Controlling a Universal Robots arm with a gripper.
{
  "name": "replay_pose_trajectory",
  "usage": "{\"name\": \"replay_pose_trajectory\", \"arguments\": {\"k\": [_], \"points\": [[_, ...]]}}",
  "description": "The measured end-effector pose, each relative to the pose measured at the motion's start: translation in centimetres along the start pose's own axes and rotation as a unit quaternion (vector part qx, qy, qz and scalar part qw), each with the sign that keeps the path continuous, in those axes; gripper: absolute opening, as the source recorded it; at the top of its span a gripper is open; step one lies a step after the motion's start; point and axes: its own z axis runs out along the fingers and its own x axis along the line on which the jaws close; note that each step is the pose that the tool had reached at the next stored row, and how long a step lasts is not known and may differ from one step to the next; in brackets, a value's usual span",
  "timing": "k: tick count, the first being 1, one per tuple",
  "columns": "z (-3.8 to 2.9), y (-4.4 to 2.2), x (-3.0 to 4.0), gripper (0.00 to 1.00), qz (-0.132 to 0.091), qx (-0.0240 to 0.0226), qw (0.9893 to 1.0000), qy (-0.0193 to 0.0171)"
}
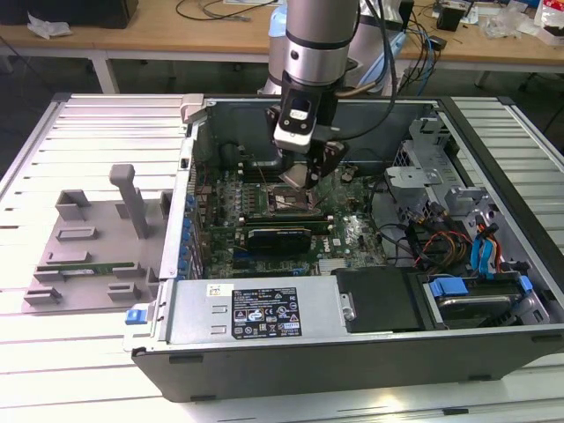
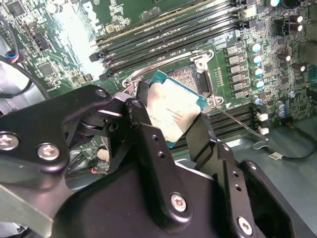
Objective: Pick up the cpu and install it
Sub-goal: 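Place the cpu into insertion slot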
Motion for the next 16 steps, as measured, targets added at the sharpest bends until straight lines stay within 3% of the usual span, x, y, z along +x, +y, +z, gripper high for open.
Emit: {"name": "replay_pose_trajectory", "arguments": {"k": [3,6,12,16], "points": [[0.03,0.00,0.00,0.55,0.022,0.0016,0.9998,-0.0013],[0.07,0.00,0.00,0.55,0.049,0.0030,0.9988,-0.0022],[0.14,0.00,0.00,0.55,0.071,0.0035,0.9975,-0.0021],[0.20,0.00,0.00,0.55,0.093,0.0046,0.9956,-0.0027]]}}
